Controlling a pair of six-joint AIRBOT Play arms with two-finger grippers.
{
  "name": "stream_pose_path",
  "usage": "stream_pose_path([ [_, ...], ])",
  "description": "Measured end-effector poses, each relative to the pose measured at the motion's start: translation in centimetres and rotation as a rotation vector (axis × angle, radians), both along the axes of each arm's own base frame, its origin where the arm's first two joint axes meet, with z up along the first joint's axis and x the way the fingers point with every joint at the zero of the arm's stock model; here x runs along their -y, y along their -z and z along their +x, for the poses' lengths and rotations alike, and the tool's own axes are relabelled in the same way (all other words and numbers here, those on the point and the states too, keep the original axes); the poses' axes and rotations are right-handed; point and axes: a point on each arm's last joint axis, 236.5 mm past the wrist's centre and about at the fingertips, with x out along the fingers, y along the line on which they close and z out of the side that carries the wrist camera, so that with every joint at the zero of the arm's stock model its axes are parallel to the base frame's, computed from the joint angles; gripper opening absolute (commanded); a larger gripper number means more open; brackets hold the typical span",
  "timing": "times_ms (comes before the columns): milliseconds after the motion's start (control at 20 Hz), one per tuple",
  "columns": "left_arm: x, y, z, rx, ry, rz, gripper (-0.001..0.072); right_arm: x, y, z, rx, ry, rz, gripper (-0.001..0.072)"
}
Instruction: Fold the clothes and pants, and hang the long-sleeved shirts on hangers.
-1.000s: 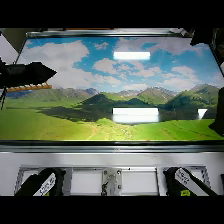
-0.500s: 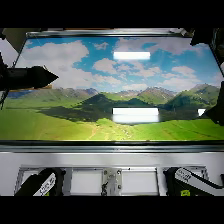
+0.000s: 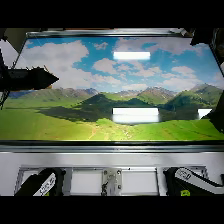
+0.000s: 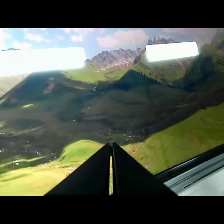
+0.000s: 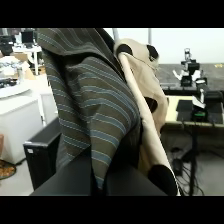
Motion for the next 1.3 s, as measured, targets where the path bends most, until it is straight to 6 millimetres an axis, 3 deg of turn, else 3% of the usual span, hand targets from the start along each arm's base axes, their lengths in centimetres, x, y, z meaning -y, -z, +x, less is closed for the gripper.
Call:
stream_pose_path([
  [250, -0.2, -0.4, 0.6, 0.025, -0.018, -0.005, 0.0009, 0.0, 2.2, -4.0, 0.003, 0.125, 0.135, 0.0011],
  [600, -0.4, -1.0, 1.5, 0.068, -0.039, -0.007, 0.0009, -3.3, 1.4, -9.9, 0.06, 0.23, 0.207, 0.0011],
  [950, -0.5, -1.1, 1.6, 0.086, -0.027, 0.006, 0.0009, -5.4, 0.5, -13.1, 0.034, 0.277, 0.214, 0.0033],
  [1000, -0.5, -1.1, 1.6, 0.089, -0.025, 0.009, 0.0009, -5.5, 0.5, -13.2, 0.027, 0.28, 0.215, 0.0178],
  [1050, -0.5, -1.1, 1.6, 0.09, -0.025, 0.009, 0.001, -5.6, 0.8, -13.4, 0.022, 0.286, 0.225, 0.0462],
  [1100, -0.5, -1.1, 1.6, 0.092, -0.022, 0.012, 0.0009, -5.7, 0.7, -13.5, 0.016, 0.286, 0.223, 0.0613],
  [1300, -0.5, -1.1, 1.6, 0.093, -0.02, 0.014, 0.0009, -6.2, 0.1, -13.7, 0.0, 0.278, 0.206, 0.0613],
])
